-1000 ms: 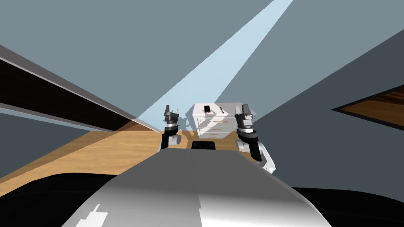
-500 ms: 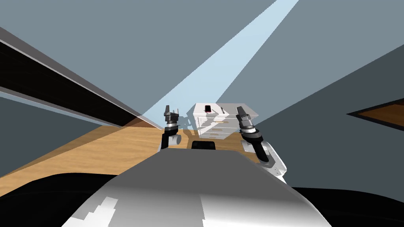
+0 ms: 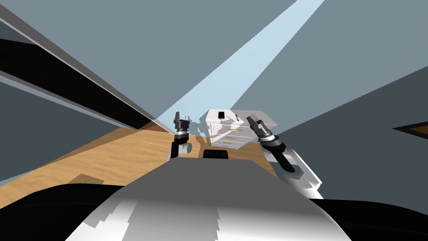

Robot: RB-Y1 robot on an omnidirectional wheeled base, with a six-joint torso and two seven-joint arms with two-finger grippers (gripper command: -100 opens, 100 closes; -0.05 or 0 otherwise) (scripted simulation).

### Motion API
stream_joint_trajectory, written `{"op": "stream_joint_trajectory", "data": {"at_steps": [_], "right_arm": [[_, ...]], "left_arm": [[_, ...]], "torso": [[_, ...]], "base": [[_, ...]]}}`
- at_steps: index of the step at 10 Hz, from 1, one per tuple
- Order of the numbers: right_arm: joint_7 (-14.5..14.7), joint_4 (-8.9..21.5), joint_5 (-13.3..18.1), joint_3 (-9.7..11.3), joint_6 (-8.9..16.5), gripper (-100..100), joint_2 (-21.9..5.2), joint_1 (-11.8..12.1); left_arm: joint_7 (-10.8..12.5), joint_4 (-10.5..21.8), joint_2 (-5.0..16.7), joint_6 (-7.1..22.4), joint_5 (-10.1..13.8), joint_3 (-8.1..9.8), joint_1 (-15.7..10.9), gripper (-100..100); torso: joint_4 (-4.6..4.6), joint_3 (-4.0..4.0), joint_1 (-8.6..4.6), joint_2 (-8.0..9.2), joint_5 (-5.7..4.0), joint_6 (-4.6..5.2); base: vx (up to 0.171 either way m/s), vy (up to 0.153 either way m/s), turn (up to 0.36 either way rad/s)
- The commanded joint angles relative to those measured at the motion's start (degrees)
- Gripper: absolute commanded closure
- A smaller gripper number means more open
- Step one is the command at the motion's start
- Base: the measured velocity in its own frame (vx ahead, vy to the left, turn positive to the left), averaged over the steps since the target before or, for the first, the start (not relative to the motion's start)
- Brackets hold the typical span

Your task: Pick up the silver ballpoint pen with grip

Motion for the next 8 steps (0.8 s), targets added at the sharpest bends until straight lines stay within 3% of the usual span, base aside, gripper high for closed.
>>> {"op": "stream_joint_trajectory", "data": {"at_steps": [1, 2, 3, 4, 6, 7, 8], "right_arm": [[1.03, 0.51, 1.47, -0.94, -0.3, -100, -2.86, -0.04], [2.87, 1.33, 3.83, -2.87, -0.89, -100, -4.64, 0.29], [2.87, 1.33, 4.29, -2.87, -0.89, -100, -6.55, 0.29], [4.71, 2.18, 6.49, -4.85, -1.51, -100, -8.3, 0.7], [4.71, 2.18, 7.22, -4.85, -1.51, -100, -10.82, 0.7], [6.53, 3.06, 9.89, -6.85, -2.16, -100, -13.0, 1.18], [6.53, 3.06, 10.24, -6.85, -2.16, -100, -14.75, 1.18]], "left_arm": [[0.0, 0.0, 0.0, 0.0, 0.0, 0.0, 0.0, 0], [0.0, 0.0, 0.0, 0.0, 0.0, 0.0, 0.01, 0], [0.0, 0.0, 0.0, 0.0, 0.0, 0.0, 0.0, 0], [0.0, 0.0, 0.0, 0.0, 0.0, 0.0, 0.01, 0], [0.0, 0.0, 0.0, 0.0, 0.0, 0.0, 0.01, 0], [0.0, 0.0, 0.0, 0.0, 0.0, 0.0, 0.01, 0], [0.0, 0.0, 0.0, 0.0, 0.0, 0.0, 0.0, 0]], "torso": [[0.0, 0.0, 0.0, 0.0, 0.0, 0.0], [0.0, 0.0, 0.02, 0.0, 0.0, 0.02], [0.01, 0.01, 0.02, 0.02, 0.0, -0.01], [0.0, 0.01, 0.04, 0.0, 0.0, 0.03], [0.0, 0.0, 0.05, -0.01, 0.0, 0.03], [-0.01, -0.03, 0.11, -0.05, 0.01, 0.04], [-0.01, -0.03, 0.1, -0.05, 0.02, 0.0]], "base": [[-0.027, -0.044, 0.09], [-0.036, -0.039, 0.197], [-0.027, -0.038, 0.087], [-0.029, -0.038, 0.16], [-0.017, -0.027, 0.045], [-0.019, -0.021, 0.161], [-0.023, -0.032, 0.109]]}}
